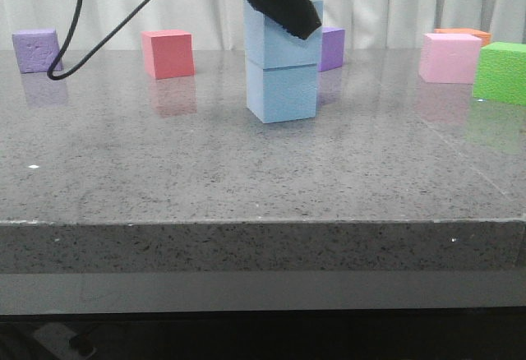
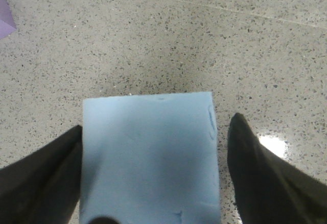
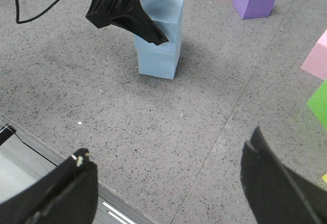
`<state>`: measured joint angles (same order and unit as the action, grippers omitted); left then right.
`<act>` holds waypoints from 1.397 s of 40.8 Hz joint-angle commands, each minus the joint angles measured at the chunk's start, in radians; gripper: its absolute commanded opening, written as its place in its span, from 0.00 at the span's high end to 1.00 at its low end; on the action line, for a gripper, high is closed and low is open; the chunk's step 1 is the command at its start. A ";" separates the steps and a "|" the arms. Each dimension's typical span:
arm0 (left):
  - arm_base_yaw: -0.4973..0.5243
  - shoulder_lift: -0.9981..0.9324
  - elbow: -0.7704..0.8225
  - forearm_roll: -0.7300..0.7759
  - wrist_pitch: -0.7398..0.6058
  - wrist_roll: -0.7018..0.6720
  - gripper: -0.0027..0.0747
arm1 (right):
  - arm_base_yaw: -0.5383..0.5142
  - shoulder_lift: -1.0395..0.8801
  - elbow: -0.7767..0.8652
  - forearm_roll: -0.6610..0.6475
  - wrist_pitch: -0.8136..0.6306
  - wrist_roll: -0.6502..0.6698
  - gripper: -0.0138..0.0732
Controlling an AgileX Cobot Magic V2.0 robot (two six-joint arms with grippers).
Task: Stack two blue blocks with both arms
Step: 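Lower the held cube onto the placed cube and open the left gripper, then raise the left gripper away from the stack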
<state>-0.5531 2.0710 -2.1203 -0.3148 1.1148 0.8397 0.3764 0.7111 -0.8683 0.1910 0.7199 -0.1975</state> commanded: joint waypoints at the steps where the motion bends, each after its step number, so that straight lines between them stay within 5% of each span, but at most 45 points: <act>1: 0.000 -0.062 -0.032 -0.025 -0.038 -0.004 0.26 | -0.006 -0.005 -0.026 0.012 -0.070 -0.006 0.17; 26: 0.004 -0.379 -0.016 -0.031 0.078 -0.136 0.26 | -0.006 -0.005 -0.026 0.012 -0.070 -0.006 0.17; 40: 0.004 -0.721 0.222 -0.025 0.005 -0.225 0.26 | -0.006 -0.005 -0.026 0.012 -0.070 -0.006 0.17; 57: 0.004 -1.068 0.523 0.153 -0.030 -0.665 0.26 | -0.006 -0.005 -0.026 0.012 -0.070 -0.006 0.17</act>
<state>-0.5512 1.0474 -1.6387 -0.1618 1.1541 0.2423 0.3764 0.7111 -0.8683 0.1910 0.7199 -0.1975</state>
